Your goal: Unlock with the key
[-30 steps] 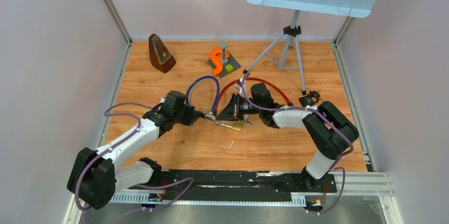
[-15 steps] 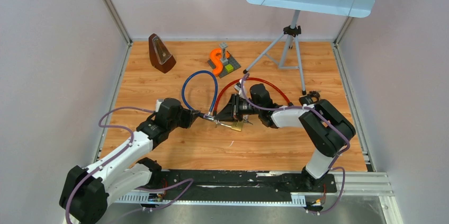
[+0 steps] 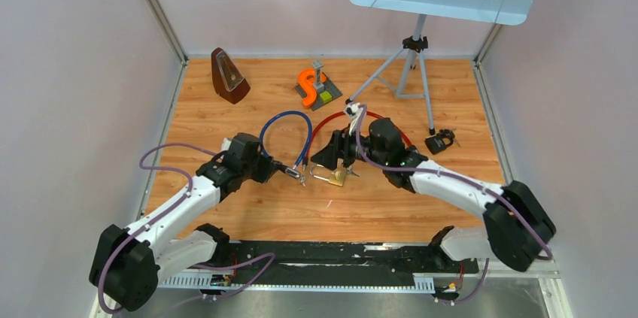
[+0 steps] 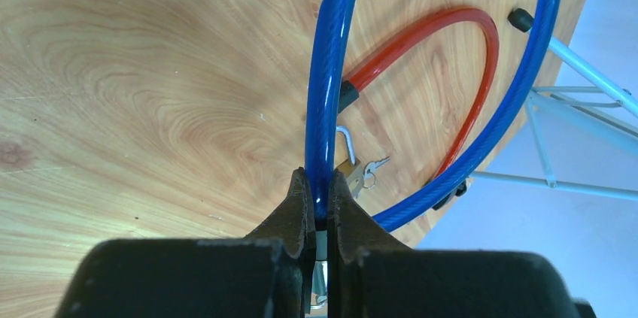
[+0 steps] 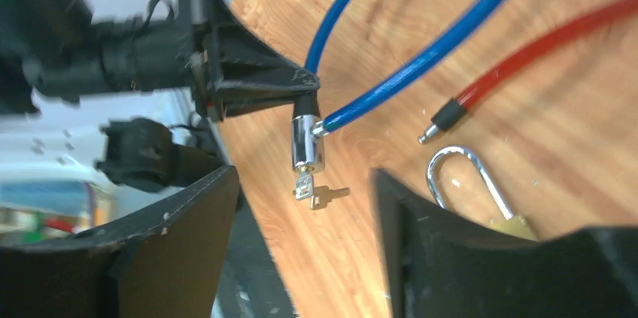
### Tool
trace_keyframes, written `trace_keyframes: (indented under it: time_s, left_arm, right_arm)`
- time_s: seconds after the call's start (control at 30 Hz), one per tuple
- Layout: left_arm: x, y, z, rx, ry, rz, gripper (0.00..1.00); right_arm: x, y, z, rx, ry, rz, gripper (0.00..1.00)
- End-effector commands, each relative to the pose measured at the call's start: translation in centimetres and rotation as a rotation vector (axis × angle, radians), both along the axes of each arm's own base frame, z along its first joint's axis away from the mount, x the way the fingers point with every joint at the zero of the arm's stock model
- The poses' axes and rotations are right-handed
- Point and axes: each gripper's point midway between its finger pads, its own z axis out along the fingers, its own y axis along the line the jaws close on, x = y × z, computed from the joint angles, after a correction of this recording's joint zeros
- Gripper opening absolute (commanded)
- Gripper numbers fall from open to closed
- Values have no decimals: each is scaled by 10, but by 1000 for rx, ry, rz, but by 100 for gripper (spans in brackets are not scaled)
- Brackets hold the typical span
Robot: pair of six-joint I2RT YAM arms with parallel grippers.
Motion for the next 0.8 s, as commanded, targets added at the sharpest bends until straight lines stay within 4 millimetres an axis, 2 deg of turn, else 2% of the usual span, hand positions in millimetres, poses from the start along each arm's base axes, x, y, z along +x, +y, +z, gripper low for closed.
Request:
trace_keyframes:
  time_s: [0.0, 0.13, 0.33, 0.43, 0.53, 0.77]
  left_arm:
    - [17, -1, 30, 23, -79, -21, 0]
    - [16, 0, 30, 55, -66, -49, 0]
    - [16, 0, 38, 93, -68, -93, 0]
    - [16, 0, 43, 102, -78, -105, 0]
    - [16, 0, 47, 109, -85, -118, 0]
    - [16, -3, 52, 112, -90, -146, 0]
  right_arm:
    - [-9, -13, 6, -249, -591, 67, 68]
    - [-27, -13, -1, -406, -1025, 195, 68]
    - [-35, -8, -6, -525, -1340, 340, 64]
    - [-40, 1, -2, -525, -1421, 385, 58]
    - [-46, 13, 1, -509, -1472, 425, 56]
    - [-54, 40, -10, -538, -1582, 487, 52]
